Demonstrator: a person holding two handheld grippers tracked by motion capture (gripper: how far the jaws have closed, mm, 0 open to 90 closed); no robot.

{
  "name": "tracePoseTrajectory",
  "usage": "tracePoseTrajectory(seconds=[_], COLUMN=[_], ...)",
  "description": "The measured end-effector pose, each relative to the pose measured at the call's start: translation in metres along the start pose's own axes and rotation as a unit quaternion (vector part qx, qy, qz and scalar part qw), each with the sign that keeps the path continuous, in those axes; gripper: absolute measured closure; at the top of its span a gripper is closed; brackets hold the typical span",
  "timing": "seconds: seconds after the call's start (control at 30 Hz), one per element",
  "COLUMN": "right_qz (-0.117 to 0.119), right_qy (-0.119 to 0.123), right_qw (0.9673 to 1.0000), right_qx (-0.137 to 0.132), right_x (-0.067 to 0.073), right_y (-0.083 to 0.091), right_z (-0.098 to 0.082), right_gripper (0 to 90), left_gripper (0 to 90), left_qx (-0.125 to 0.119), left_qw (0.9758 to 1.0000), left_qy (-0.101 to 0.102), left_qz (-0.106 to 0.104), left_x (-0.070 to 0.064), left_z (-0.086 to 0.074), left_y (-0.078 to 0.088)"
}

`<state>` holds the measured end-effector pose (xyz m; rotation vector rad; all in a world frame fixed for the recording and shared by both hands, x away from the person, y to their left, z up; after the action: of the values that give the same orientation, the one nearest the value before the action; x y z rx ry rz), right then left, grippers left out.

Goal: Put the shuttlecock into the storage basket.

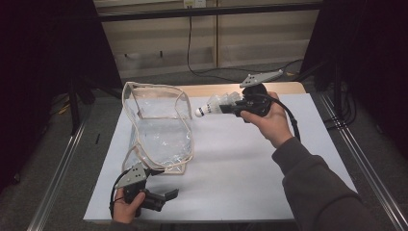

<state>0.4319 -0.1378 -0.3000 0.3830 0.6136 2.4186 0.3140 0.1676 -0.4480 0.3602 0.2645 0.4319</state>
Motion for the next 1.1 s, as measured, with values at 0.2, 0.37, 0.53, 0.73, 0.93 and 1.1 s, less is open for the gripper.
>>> tracePoseTrajectory(seconds=[0.2, 0.37, 0.53, 0.73, 0.93, 1.1], right_qz=[0.001, 0.000, 0.002, 0.003, 0.007, 0.008], right_qy=[0.001, 0.006, 0.007, 0.010, 0.014, 0.016], right_qw=[1.0000, 1.0000, 1.0000, 0.9999, 0.9999, 0.9998], right_qx=[-0.004, -0.003, 0.000, 0.000, -0.003, -0.001], right_x=[0.000, 0.001, 0.002, 0.006, 0.012, 0.015], right_y=[0.001, 0.001, -0.001, -0.003, -0.007, -0.011], right_z=[0.007, 0.010, 0.012, 0.020, 0.026, 0.031], right_gripper=[87.6, 87.6, 87.5, 87.6, 87.5, 87.6], left_gripper=[2.4, 2.4, 2.6, 2.7, 2.5, 2.6], left_qx=[0.000, -0.002, 0.000, -0.001, 0.002, 0.003], left_qw=[1.0000, 1.0000, 1.0000, 1.0000, 1.0000, 1.0000], left_qy=[0.000, 0.002, 0.002, 0.004, 0.003, 0.001], left_qz=[0.001, 0.001, -0.001, -0.001, 0.000, -0.001], left_x=[0.000, 0.000, 0.000, 0.000, 0.000, 0.000], left_z=[0.000, 0.000, 0.000, -0.001, -0.001, -0.001], left_y=[0.000, 0.000, 0.000, 0.000, -0.001, 0.000])
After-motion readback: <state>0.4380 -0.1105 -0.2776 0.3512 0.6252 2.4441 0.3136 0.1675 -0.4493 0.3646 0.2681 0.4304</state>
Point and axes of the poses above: each handheld gripper's, and its own axes: y roughly backward along the jaws, z roughly out of its top, x roughly to its left, the point moved 4 cm from there along -y, roughly forward along the jaws, and after that the axes turned 1 degree about x, right-handed, at the moved point
